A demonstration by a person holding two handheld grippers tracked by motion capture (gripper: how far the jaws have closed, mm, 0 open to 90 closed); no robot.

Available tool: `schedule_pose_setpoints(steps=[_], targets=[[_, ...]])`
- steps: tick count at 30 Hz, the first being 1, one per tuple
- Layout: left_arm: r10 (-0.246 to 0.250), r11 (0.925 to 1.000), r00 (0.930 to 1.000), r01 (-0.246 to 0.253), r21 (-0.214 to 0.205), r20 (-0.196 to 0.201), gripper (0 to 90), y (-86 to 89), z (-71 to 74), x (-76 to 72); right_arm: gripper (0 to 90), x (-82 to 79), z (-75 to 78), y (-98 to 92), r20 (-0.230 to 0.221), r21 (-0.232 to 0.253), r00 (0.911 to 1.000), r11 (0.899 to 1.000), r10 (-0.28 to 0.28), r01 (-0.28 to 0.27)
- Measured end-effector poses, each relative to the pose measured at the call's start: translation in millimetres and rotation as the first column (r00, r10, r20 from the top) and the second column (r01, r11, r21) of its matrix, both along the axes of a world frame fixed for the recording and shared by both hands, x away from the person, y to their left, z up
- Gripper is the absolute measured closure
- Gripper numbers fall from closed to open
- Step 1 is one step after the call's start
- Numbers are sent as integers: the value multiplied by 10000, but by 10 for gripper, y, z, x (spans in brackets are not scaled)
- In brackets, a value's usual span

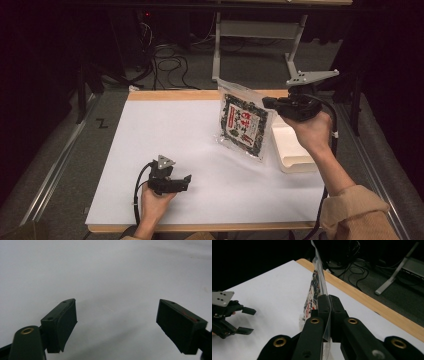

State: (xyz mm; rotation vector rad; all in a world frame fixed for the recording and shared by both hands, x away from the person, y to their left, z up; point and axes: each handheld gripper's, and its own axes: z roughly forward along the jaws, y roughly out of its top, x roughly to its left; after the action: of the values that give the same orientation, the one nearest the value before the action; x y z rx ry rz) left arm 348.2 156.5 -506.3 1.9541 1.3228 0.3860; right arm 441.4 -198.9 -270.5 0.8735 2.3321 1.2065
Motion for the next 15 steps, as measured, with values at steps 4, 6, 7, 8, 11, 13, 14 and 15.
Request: schedule_pose_setpoints(steps=[4, 6, 7, 8, 11, 13, 14, 15], targets=[[-161, 9998, 9998, 162, 92, -72, 174, -29, -6, -6, 900, 7, 56, -34, 69, -95, 9999, 9999, -110, 110], [-186, 9998, 9998, 186, 90, -56, 174, -43, -5, -11, 900, 2, 98, -62, 103, -50, 9997, 9998, -217, 217], [-197, 9998, 9998, 197, 84, -50, 175, -45, -4, -11, 900, 0, 124, -83, 122, 4, 9995, 9996, -282, 282], [-233, 9997, 9997, 234, 48, -65, 175, -47, -2, -11, 900, 4, 138, -101, 192, -12, 9994, 9996, -294, 295], [-257, 9994, 9996, 255, -213, -92, 176, -46, -2, -16, 900, 16, 186, -163, 219, 83, 9988, 9990, -446, 444], [-342, 9994, 9994, 342, -14, -51, 177, -78, -5, -19, 900, 7, 215, -195, 240, 147, 9982, 9984, -552, 549], [-401, 9989, 9992, 402, 254, -32, 178, -102, -7, -17, 900, 9, 221, -208, 275, 218, 9982, 9984, -529, 523], [-414, 9986, 9991, 414, 314, -28, 179, -112, -8, -15, 900, 16, 229, -221, 289, 194, 9982, 9984, -534, 529]])
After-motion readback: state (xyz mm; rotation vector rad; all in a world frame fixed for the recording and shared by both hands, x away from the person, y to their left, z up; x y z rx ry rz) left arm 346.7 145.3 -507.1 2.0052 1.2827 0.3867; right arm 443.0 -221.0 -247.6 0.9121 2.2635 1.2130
